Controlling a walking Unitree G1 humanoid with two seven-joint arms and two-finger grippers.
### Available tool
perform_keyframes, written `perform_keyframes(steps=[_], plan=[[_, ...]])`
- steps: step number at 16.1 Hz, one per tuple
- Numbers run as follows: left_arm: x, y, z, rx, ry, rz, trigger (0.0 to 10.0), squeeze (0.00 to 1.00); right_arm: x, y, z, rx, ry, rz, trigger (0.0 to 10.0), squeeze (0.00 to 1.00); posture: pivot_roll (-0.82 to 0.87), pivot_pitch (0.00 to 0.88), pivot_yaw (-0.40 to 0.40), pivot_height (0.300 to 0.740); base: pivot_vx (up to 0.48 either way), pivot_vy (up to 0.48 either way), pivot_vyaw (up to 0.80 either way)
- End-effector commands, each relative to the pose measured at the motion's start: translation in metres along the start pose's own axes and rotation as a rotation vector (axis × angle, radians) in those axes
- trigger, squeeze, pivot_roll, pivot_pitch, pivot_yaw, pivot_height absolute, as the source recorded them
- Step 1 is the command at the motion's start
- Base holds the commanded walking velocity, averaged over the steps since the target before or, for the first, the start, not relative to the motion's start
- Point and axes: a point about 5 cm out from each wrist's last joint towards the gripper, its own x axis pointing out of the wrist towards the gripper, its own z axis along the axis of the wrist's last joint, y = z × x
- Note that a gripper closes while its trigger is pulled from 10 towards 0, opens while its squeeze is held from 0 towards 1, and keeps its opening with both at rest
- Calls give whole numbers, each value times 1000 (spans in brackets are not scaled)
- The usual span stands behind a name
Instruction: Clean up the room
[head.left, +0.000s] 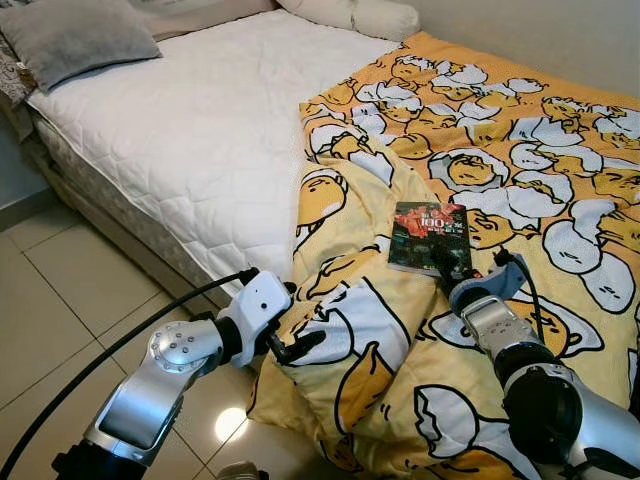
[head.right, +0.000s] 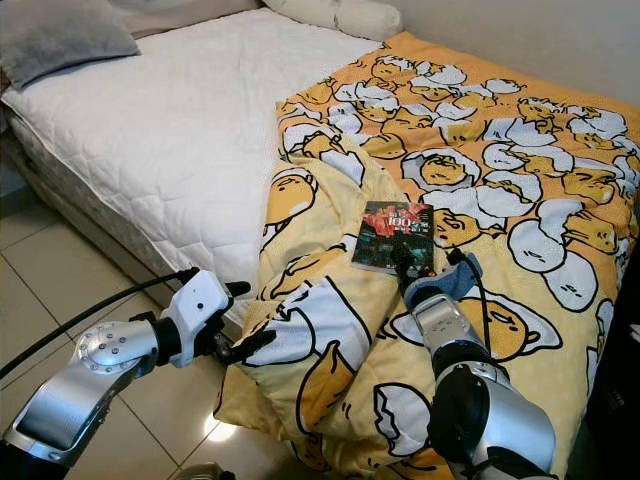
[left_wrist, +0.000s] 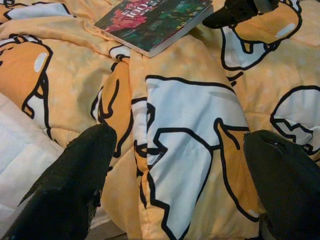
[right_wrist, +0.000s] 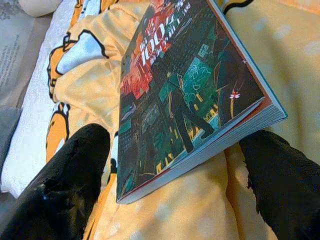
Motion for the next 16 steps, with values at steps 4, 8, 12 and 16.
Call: perform_keyframes(steps=[4,8,12,16], plan=[[1,0,3,20,3,-5,10000,686,2,7,12,118,-78,22,10000,0,123,0,-58,740,0,0,0],[-5,3,6,24,-11,28,10000,690,4,14,15,274,-129,30,10000,0,178,0,-44,740,0,0,0],[-17,1,7,16,-19,70,10000,690,5,20,15,357,-161,47,10000,0,231,0,-28,740,0,0,0],[-25,-3,7,18,-14,88,10000,690,7,26,12,380,-164,46,706,0,261,0,-27,740,0,0,0]])
